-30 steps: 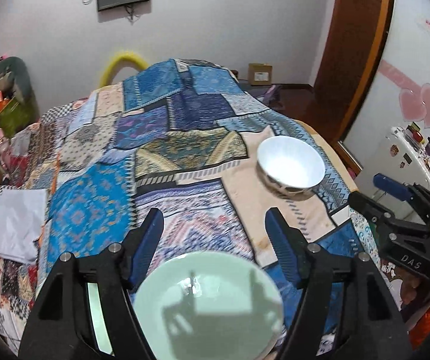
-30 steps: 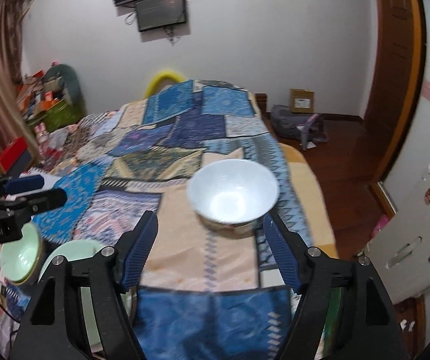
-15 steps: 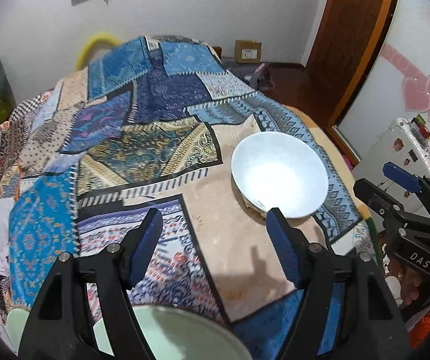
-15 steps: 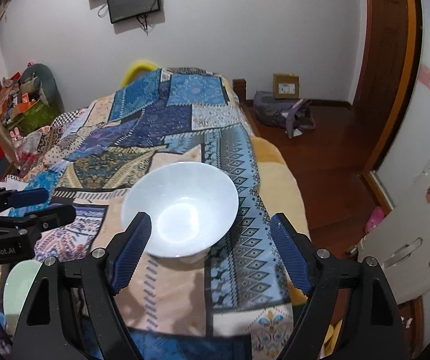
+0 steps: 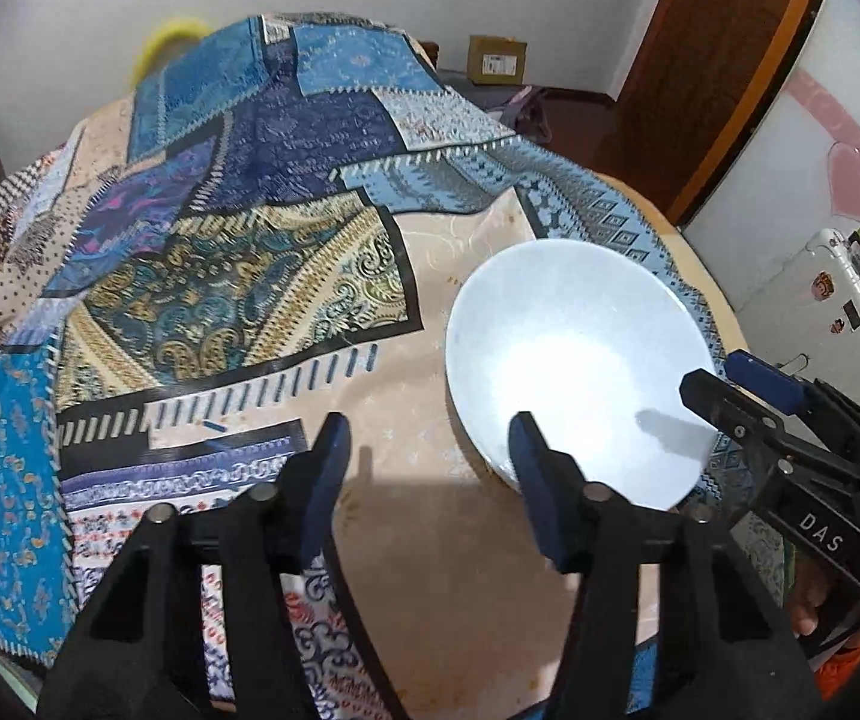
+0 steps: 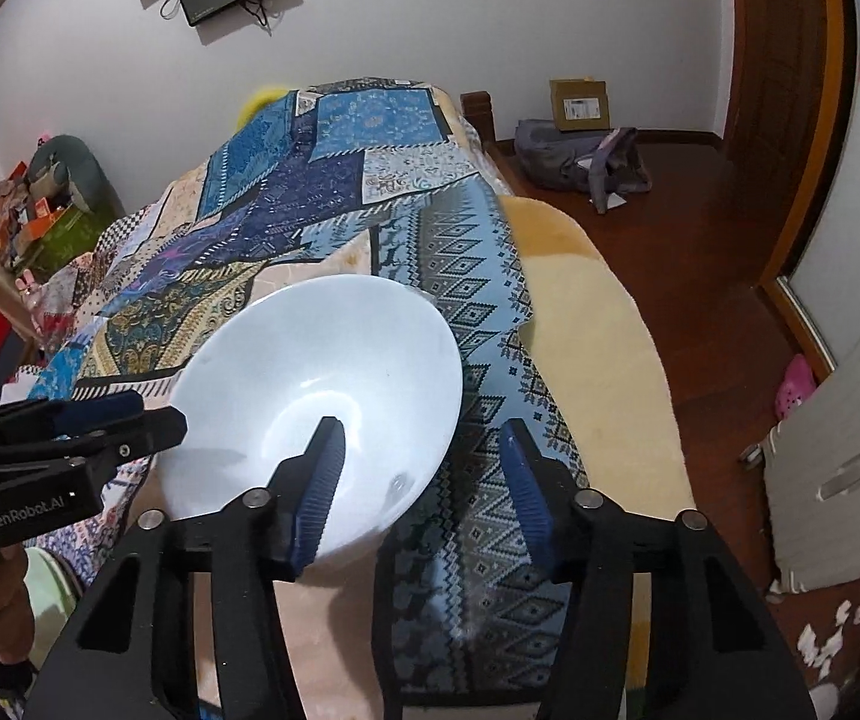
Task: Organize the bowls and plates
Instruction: 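Close both tools on the rim of the white bowl, then lift the white bowl off the quilt with both tools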
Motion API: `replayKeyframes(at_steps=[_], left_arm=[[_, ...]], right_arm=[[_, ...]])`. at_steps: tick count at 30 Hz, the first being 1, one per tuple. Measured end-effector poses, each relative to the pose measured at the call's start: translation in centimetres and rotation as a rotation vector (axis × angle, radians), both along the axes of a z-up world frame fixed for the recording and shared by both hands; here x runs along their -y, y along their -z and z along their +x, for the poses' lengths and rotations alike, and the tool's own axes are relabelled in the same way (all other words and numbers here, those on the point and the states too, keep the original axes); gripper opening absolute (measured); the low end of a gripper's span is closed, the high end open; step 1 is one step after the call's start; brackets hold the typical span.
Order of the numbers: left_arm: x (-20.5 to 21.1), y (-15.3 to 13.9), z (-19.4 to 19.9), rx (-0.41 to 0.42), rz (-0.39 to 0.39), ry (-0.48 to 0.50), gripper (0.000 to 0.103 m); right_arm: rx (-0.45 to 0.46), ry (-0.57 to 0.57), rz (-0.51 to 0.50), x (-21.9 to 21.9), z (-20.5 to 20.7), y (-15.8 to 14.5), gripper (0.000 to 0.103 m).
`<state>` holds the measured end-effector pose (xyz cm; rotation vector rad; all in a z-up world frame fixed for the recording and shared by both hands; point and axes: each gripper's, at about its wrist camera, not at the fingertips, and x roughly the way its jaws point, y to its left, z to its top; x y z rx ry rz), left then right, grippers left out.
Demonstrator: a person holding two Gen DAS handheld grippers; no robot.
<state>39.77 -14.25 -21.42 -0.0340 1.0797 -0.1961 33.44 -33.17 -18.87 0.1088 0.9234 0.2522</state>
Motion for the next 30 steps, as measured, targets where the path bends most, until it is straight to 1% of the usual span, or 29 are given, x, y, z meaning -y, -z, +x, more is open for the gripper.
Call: replayKeyframes(at_steps=[1, 2, 4, 6, 8, 9, 12, 16, 22, 30], left_arm=[[0.1, 0.4, 0.2, -0.008, -0.002, 0.007, 0.047], [0.3, 0.6, 0.4, -0.013, -0.002, 0.010, 0.043], [0.6, 1.1, 0.7, -0.019, -0.003, 0.017, 0.040], [1.0, 1.5, 1.1, -0.030, -0.012, 0.030, 0.036], [1.3, 1.8, 1.4, -0.040, -0.022, 0.039, 0.029], [1.5, 1.9, 1.4, -0.047, -0.027, 0.047, 0.027], [2.0, 2.4, 1.7, -0.063, -0.040, 0.066, 0.017], [2.2, 2.4, 1.5, -0.053, -0.017, 0.071, 0.017], [1.7, 1.5, 0.0, -0.044, -0.028, 0.074, 0.017], [0.3, -1.6, -2.9, -0.004, -0.038, 0.058, 0.017]], right_arm=[[-0.010, -0.007, 0.006, -0.1, 0.2, 0.2, 0.036], [-0.021, -0.013, 0.009, -0.2, 0.5, 0.6, 0.034], [-0.038, -0.024, 0.008, -0.5, 0.9, 1.2, 0.028], [-0.050, -0.035, 0.015, -0.7, 1.1, 1.6, 0.025], [-0.055, -0.029, 0.020, -0.7, 1.3, 1.8, 0.024], [-0.051, -0.027, 0.019, -0.8, 1.2, 1.8, 0.023], [-0.042, -0.024, 0.006, -0.9, 0.9, 1.3, 0.023], [-0.039, -0.030, -0.008, -1.2, 0.5, 0.9, 0.023], [-0.032, -0.038, -0.002, -1.9, -0.7, -0.1, 0.022], [0.001, -0.058, 0.016, -3.5, -2.8, -2.4, 0.022]])
